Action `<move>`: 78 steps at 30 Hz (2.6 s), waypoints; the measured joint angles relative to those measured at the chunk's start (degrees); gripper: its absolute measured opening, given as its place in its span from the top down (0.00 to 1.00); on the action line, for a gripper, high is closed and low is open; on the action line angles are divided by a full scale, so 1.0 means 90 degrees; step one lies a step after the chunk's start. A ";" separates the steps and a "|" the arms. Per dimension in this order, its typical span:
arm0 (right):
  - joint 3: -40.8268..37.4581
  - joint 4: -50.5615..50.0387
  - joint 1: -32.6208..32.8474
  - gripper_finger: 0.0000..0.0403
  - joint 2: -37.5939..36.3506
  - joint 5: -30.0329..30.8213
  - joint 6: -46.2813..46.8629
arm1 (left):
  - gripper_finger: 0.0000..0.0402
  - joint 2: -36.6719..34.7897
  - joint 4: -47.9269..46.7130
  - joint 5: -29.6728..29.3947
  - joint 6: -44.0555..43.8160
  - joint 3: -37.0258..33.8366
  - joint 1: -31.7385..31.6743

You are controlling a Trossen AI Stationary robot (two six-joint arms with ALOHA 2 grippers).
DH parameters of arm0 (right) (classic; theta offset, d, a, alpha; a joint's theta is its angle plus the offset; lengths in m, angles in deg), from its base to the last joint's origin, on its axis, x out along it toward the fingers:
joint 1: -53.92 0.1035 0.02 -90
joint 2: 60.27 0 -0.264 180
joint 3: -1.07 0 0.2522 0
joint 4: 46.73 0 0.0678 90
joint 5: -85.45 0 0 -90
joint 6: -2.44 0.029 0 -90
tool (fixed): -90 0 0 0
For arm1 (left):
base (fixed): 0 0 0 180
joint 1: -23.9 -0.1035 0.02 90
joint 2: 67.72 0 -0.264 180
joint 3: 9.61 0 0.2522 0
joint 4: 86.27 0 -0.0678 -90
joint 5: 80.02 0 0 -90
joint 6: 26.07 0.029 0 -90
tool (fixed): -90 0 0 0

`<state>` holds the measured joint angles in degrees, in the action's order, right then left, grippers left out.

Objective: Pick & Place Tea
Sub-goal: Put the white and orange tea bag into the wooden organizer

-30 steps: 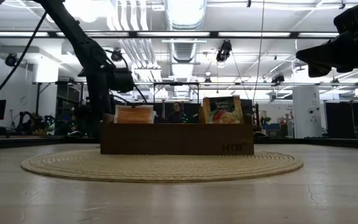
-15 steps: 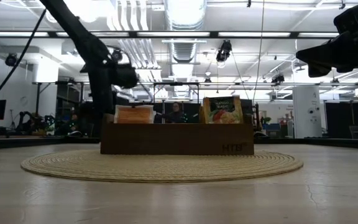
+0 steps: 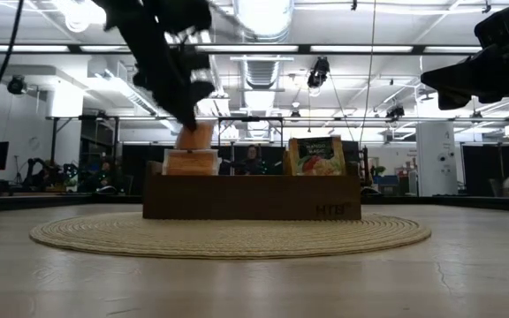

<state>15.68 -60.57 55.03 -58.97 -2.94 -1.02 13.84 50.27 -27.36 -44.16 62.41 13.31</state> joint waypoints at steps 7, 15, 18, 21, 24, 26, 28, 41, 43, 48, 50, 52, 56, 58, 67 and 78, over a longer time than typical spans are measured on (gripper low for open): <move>0.0001 0.0000 0.0002 0.98 0.0001 0.0000 0.0000 | 1.00 -0.0026 0.0467 -0.1419 0.0054 -0.0017 0.1949; 0.0000 0.0000 0.0002 0.98 0.0005 -0.0001 0.0000 | 1.00 0.0369 0.0990 -0.2440 0.0210 0.0067 0.3814; -0.0001 0.0000 0.0002 0.98 0.0002 -0.0002 0.0000 | 1.00 0.0579 0.0998 -0.2478 0.0149 0.0200 0.4236; -0.0001 0.0000 0.0002 0.98 0.0005 -0.0002 0.0000 | 1.00 0.0835 0.0992 -0.2479 0.0159 0.0290 0.4470; -0.0001 0.0002 0.0002 0.98 0.0002 -0.0001 0.0000 | 1.00 0.1106 0.1002 -0.2452 0.0124 0.0325 0.4520; 0.0001 0.0001 0.0001 0.98 0.0002 -0.0002 0.0000 | 1.00 0.1298 0.0975 -0.2447 0.0115 0.0322 0.4520; 0.0001 0.0002 0.0002 0.98 0.0002 -0.0002 0.0000 | 1.00 0.1465 0.0975 -0.2523 0.0117 0.0321 0.4507; 0.0001 0.0003 0.0002 0.98 0.0000 -0.0001 0.0000 | 1.00 0.1887 0.0340 -0.2916 -0.0320 0.0325 0.4390; 0.0001 0.0002 0.0002 0.98 -0.0002 -0.0001 0.0000 | 1.00 0.1887 0.0031 -0.2957 -0.0684 0.0325 0.4381; 0.0000 0.0005 0.0002 0.98 -0.0002 0.0000 0.0000 | 1.00 0.1896 -0.0209 -0.3111 -0.1329 0.0277 0.4367; -0.0001 0.0002 0.0002 0.98 -0.0001 -0.0001 0.0000 | 1.00 0.1910 -0.0220 -0.3248 -0.1455 0.0272 0.4367; 0.0001 0.0002 0.0000 0.98 -0.0001 -0.0001 0.0000 | 1.00 0.1924 -0.0221 -0.3399 -0.1498 0.0272 0.4364; -0.0001 0.0002 0.0001 0.98 0.0000 0.0000 0.0000 | 1.00 0.2014 -0.0213 -0.3659 -0.1674 0.0272 0.4338; -0.0001 0.0002 0.0002 0.98 0.0000 -0.0002 0.0000 | 1.00 0.2090 -0.0208 -0.3665 -0.1699 0.0270 0.4314; -0.0001 0.0002 0.0001 0.98 0.0000 -0.0002 0.0000 | 1.00 0.2556 -0.0147 -0.3323 -0.1718 0.0328 0.4308; -0.0001 0.0002 0.0000 0.98 0.0002 -0.0001 0.0000 | 1.00 0.2683 -0.0140 -0.3295 -0.1775 0.0359 0.4308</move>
<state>15.67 -60.54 55.03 -58.95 -2.95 -1.02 37.99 49.01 -57.02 -60.14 65.64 52.08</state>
